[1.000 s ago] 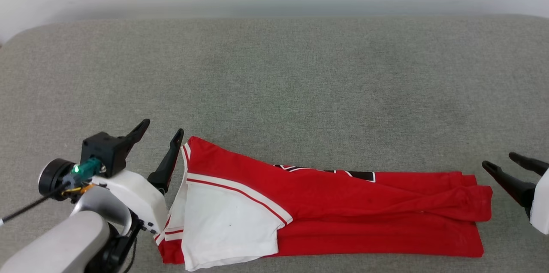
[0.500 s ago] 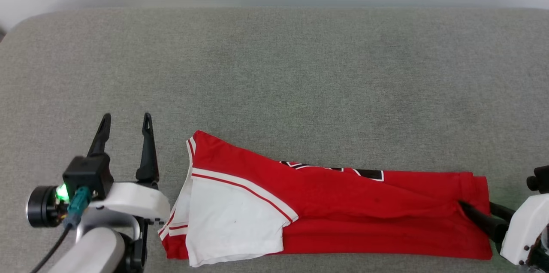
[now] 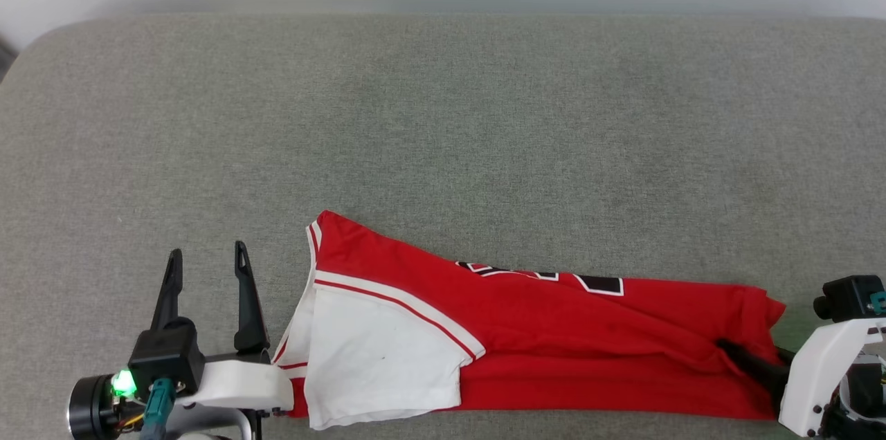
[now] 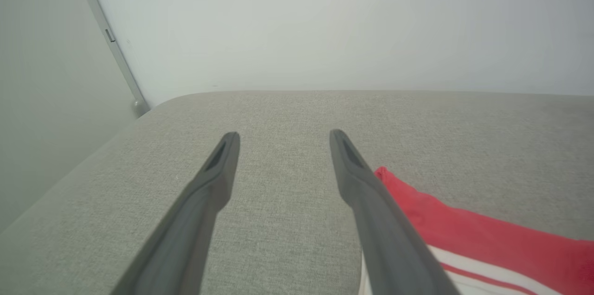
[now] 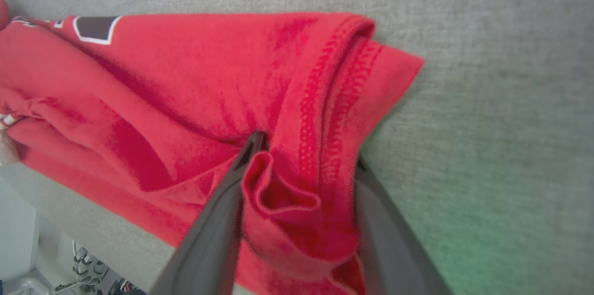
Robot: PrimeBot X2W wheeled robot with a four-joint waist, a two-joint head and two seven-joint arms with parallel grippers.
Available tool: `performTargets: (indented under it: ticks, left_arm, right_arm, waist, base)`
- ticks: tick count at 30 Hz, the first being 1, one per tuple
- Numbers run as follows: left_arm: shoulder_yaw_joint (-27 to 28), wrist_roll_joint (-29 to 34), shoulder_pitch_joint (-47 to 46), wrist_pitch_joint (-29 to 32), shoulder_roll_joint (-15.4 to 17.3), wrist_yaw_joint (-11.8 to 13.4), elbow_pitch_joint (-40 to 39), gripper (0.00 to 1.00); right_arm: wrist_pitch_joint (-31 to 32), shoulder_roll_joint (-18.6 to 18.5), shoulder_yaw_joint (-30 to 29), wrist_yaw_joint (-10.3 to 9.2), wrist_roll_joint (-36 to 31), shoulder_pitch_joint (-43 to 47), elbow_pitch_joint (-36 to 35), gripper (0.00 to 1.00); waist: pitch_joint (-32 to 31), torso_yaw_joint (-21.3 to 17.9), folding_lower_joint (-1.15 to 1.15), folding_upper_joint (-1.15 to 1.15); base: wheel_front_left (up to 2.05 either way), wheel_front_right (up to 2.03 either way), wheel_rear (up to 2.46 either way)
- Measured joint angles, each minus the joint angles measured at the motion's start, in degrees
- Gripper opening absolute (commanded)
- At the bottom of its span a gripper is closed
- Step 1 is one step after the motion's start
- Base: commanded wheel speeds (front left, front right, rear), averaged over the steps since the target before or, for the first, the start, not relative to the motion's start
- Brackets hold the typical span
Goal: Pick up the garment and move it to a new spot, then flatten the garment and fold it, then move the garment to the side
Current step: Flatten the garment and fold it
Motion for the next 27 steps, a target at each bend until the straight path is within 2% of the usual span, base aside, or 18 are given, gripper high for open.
performTargets:
  ticks: [10,20,24,27]
  left_arm:
    - [8.03,8.83,5.59,0.00,-7.78,-4.48,-0.30,1.00]
    - [10.80,14.92,7.88,0.00,-10.28,-8.65,0.38,1.00]
    - [11.68,15.71,8.73,0.00,-11.21,-9.68,0.54,1.00]
    - [12.18,16.21,9.29,0.00,-11.60,-10.40,0.63,1.00]
  right_arm:
    - [0.33,-0.71,-0.83,0.21,-0.57,-1.20,2.50,0.00]
    - [4.45,-8.88,-5.50,0.15,-1.00,-1.73,9.31,0.00]
    - [6.58,-10.21,-5.89,0.15,-1.16,-2.01,10.49,0.00]
    - [9.05,-10.14,-6.17,0.12,1.62,-1.82,7.30,0.00]
  waist:
    - [-2.00,-0.24,0.01,0.00]
    - [-4.28,-0.30,0.01,0.00]
    - [-5.13,-0.33,0.01,0.00]
    - [-5.98,-0.26,0.00,0.00]
  base:
    - [0.00,0.00,0.00]
    - [0.00,0.00,0.00]
    - [0.00,0.00,0.00]
    - [0.00,0.00,0.00]
